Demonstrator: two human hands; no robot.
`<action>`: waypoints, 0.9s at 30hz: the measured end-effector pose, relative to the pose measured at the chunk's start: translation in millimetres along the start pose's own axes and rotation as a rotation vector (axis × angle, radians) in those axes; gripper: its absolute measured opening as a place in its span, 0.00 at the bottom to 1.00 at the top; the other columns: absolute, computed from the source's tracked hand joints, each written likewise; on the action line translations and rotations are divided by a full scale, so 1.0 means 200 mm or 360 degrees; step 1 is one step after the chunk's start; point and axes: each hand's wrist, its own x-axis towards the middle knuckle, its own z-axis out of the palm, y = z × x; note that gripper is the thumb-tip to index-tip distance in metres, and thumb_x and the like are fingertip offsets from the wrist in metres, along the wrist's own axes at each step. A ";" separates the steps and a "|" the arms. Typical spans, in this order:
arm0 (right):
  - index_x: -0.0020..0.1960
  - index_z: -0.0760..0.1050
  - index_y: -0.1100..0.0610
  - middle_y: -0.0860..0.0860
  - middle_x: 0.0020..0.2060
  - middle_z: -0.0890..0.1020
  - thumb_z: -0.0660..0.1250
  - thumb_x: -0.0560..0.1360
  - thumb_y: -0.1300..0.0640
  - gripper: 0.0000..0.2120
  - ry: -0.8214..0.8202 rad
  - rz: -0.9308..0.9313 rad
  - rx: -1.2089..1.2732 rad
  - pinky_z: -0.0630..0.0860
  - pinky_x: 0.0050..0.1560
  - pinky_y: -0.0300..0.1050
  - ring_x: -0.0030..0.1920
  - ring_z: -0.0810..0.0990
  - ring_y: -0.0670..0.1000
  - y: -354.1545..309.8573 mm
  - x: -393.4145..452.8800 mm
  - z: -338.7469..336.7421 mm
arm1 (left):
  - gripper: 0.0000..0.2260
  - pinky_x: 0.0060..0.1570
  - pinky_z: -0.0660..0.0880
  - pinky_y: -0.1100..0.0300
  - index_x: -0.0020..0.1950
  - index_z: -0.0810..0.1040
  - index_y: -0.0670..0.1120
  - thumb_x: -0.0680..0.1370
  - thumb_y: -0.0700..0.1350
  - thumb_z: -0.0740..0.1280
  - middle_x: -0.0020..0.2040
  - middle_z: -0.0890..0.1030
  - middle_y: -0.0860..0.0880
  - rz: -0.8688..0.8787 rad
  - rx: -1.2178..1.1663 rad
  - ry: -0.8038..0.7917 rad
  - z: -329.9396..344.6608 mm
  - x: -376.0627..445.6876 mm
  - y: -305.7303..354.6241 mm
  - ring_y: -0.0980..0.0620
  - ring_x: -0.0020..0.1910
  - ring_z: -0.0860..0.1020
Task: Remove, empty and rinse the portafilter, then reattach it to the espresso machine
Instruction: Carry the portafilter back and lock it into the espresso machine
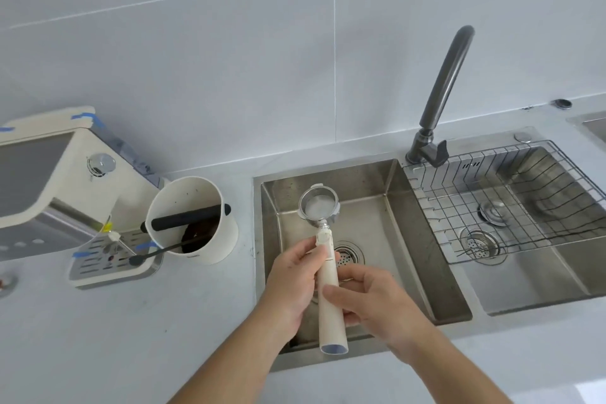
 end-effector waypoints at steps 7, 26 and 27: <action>0.53 0.81 0.63 0.59 0.41 0.87 0.70 0.75 0.64 0.07 0.0102 -0.0076 -0.0007 0.81 0.41 0.46 0.42 0.87 0.55 0.01 -0.06 0.32 | 0.07 0.46 0.79 0.54 0.48 0.84 0.48 0.79 0.42 0.65 0.43 0.87 0.48 0.0042 -0.0006 -0.0107 -0.29 -0.09 0.00 0.51 0.40 0.82; 0.53 0.80 0.65 0.52 0.34 0.81 0.72 0.70 0.61 0.12 0.0180 0.0009 0.0147 0.78 0.33 0.42 0.33 0.81 0.50 0.23 -0.09 1.43 | 0.07 0.41 0.71 0.60 0.49 0.84 0.50 0.76 0.44 0.66 0.44 0.87 0.50 0.0152 0.0272 -0.0204 -1.37 -0.34 -0.11 0.58 0.36 0.81; 0.53 0.80 0.65 0.53 0.34 0.81 0.72 0.69 0.60 0.14 0.0167 0.0025 0.0147 0.78 0.33 0.42 0.33 0.81 0.50 0.24 -0.09 1.47 | 0.07 0.40 0.70 0.60 0.49 0.84 0.50 0.76 0.44 0.67 0.44 0.87 0.49 0.0155 0.0278 -0.0196 -1.41 -0.35 -0.12 0.58 0.35 0.80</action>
